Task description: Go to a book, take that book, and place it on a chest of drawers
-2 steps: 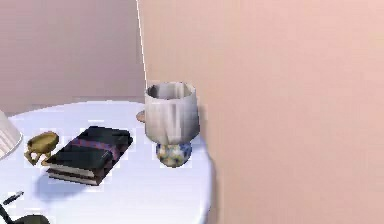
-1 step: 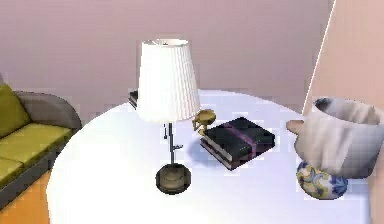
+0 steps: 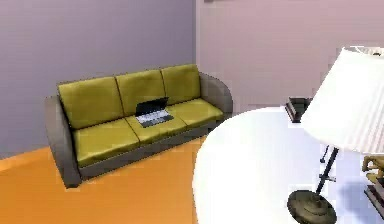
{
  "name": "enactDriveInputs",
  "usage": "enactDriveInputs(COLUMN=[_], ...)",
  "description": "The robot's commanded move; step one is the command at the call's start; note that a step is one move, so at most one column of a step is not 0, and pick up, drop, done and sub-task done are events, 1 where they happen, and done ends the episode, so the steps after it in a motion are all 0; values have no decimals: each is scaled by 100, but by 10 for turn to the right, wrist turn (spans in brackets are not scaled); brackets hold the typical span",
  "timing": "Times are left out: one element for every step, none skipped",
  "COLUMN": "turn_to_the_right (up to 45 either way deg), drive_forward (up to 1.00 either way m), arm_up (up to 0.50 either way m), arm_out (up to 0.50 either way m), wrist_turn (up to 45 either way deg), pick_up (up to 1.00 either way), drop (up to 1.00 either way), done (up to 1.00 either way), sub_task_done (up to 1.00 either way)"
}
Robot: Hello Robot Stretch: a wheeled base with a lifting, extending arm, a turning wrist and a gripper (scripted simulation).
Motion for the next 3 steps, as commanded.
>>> enactDriveInputs(turn_to_the_right=[-270, 0, 0], drive_forward=[0, 0, 0], arm_up=[0, 50, 38], arm_out=[0, 0, 0], wrist_turn=[0, 0, 0], pick_up=[0, 0, 0], drop=[0, 0, 0], done=[0, 0, 0], sub_task_done=[0, 0, 0])
